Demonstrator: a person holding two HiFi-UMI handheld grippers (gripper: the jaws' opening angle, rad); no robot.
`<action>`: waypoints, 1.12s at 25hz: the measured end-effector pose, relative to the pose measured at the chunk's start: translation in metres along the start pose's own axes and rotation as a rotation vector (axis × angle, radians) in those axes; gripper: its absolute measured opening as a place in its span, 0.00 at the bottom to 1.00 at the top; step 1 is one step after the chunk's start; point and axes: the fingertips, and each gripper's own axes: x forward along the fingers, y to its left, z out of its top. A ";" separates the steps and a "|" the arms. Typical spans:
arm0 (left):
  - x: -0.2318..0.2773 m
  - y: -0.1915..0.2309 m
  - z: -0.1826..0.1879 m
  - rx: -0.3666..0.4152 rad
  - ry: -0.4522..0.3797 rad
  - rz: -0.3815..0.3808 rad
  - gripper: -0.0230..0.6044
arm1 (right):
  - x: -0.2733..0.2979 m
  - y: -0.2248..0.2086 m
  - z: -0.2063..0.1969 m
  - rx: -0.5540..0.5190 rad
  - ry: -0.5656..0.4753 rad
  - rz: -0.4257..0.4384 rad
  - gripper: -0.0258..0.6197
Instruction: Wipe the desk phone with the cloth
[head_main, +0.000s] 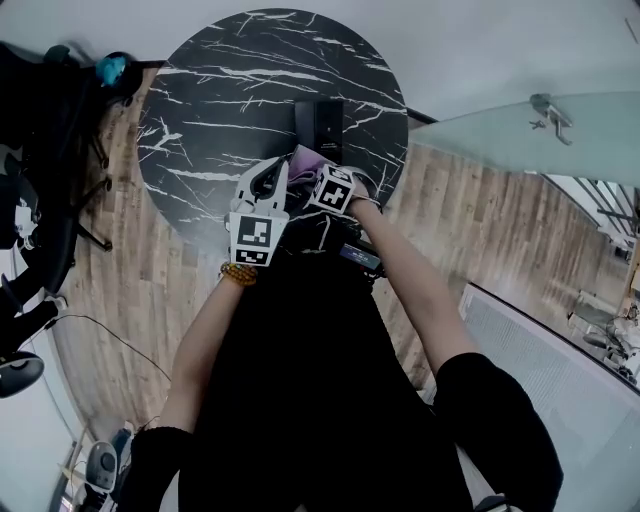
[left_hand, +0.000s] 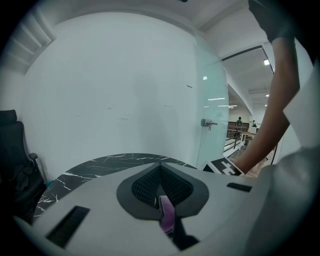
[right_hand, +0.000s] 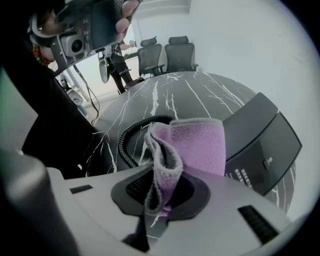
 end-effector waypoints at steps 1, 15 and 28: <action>0.000 0.001 0.000 0.000 0.001 0.003 0.06 | 0.001 0.001 -0.001 -0.008 0.008 0.002 0.14; -0.011 0.003 0.006 0.012 -0.022 0.032 0.06 | -0.036 -0.006 0.016 0.238 -0.245 0.029 0.14; -0.005 -0.011 0.031 -0.006 -0.075 -0.031 0.06 | -0.143 -0.005 0.057 0.400 -0.646 -0.037 0.14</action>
